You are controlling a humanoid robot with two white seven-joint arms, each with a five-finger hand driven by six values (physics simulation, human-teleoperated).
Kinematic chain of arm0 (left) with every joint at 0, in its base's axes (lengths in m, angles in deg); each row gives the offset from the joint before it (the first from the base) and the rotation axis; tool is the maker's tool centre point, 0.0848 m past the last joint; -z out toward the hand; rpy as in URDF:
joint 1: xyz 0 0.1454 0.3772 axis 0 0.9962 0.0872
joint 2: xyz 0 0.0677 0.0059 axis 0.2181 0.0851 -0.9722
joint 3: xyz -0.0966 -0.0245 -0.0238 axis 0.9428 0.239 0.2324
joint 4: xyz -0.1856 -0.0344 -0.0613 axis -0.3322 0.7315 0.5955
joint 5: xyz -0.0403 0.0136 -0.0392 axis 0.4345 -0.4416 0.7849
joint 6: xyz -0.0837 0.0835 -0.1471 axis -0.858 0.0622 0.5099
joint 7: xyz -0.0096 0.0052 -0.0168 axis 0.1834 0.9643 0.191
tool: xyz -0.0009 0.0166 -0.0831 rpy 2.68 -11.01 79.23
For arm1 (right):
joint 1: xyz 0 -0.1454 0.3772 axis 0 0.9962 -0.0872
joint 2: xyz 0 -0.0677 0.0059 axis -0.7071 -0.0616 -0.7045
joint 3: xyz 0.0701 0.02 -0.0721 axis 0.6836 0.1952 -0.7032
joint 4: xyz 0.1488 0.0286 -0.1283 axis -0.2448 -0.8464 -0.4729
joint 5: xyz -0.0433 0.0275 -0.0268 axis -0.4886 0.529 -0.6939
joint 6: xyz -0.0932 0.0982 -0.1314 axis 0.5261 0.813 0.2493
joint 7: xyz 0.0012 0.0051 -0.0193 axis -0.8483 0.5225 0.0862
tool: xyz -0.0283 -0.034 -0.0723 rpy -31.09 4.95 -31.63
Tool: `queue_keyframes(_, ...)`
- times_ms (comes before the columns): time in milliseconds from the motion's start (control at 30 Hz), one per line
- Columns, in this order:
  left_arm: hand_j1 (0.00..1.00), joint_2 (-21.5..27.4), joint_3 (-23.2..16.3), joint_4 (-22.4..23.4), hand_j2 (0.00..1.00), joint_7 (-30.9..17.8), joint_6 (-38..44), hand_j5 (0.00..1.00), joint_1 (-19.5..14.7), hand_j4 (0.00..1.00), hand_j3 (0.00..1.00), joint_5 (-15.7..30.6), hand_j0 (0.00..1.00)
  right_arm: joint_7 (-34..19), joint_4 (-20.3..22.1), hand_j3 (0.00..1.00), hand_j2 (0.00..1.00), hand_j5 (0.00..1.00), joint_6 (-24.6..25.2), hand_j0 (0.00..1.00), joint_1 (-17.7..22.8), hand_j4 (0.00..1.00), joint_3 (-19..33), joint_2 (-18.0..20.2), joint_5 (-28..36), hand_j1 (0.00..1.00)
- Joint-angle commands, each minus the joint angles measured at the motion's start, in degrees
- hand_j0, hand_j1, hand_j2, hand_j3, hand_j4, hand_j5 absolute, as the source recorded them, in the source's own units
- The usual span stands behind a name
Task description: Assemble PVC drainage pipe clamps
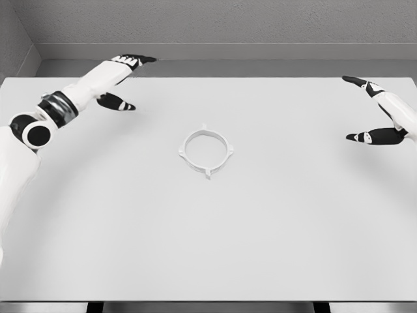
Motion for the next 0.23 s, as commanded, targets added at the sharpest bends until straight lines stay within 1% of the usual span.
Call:
queue_keyframes(0,1.00,5.8,0.3,-0.1,1.00,-0.1,0.1,1.00,0.0,1.00,1.00,0.4,1.00,0.0,-0.1,1.00,1.00,1.00,0.1,1.00,0.0,1.00,0.0,0.1,0.5,1.00)
queue_keyframes(133,1.00,10.9,0.3,-0.1,1.00,0.0,0.1,1.00,0.0,1.00,1.00,0.5,1.00,0.0,-0.1,1.00,1.00,1.00,0.1,1.00,0.1,1.00,0.0,0.0,0.5,1.00)
queue_keyframes(200,1.00,11.5,0.2,-0.1,1.00,0.0,0.1,1.00,0.0,1.00,1.00,0.5,1.00,0.0,-0.1,1.00,1.00,1.00,0.1,1.00,0.0,1.00,-0.1,-0.3,0.5,1.00)
